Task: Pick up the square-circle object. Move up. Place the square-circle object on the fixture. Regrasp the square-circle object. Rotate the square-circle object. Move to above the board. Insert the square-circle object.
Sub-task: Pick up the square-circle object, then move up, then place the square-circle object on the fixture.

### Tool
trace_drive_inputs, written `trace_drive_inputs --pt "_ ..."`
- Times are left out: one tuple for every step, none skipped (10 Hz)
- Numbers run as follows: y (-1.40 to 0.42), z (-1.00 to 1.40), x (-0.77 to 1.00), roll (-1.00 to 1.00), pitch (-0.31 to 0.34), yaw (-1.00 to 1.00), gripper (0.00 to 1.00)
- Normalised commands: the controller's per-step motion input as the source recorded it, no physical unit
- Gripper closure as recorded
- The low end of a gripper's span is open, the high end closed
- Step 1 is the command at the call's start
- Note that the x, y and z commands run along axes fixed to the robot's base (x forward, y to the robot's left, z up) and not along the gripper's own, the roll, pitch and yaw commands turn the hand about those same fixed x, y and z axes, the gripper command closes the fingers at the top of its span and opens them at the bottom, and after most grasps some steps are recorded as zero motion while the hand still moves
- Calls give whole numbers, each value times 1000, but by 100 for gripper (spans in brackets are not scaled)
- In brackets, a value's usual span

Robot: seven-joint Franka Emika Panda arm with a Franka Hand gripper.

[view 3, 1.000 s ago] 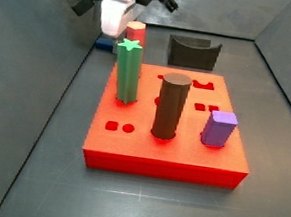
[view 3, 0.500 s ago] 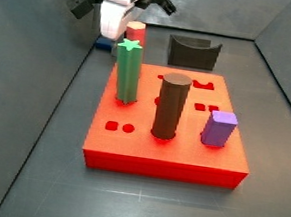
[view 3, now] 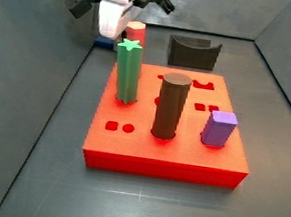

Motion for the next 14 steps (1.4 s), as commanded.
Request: trace_drive_inputs --pt "0 0 0 0 0 0 100" --pt "0 0 0 0 0 0 100" --pt "0 0 0 0 0 0 100" --pt "0 0 0 0 0 0 100" --pt "0 0 0 0 0 0 100" --pt "0 0 0 0 0 0 100" --pt "0 833 0 0 0 0 100" --pt "2 799 -41 -1 23 -29 100" --pt "5 710 -51 9 44 -36 100" --pt "11 553 -27 30 63 -41 100" --pt "9 420 -17 46 76 -39 100" --pt "10 329 -17 58 78 -38 100" --pt "0 1000 0 0 0 0 100" --pt "0 1000 -4 17 0 4 100"
